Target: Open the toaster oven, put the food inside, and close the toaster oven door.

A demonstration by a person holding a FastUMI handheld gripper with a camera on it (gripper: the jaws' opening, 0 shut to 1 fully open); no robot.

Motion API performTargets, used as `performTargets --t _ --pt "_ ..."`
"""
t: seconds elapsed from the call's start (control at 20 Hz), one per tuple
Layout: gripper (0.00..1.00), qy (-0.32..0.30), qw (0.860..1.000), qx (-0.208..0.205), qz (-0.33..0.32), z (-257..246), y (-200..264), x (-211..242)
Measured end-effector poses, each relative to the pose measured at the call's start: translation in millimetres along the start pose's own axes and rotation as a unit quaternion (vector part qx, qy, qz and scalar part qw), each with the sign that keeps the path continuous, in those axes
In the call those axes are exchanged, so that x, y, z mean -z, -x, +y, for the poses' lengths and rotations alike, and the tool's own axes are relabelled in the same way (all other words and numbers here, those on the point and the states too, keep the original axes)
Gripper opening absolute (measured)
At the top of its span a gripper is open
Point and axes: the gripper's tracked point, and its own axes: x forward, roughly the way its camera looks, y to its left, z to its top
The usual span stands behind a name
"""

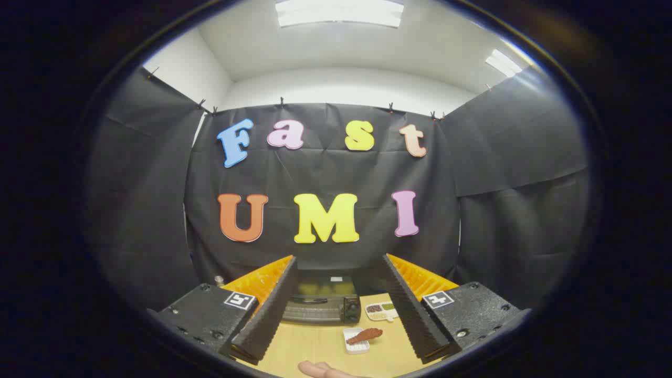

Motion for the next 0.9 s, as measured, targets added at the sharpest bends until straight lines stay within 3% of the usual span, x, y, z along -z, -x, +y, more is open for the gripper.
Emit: performTargets --t 0.6,0.9 --pt "1.00 0.006 1.000 -0.003 0.011 8 -12 21" --pt "1.00 0.008 0.999 -0.015 0.035 24 -45 67"
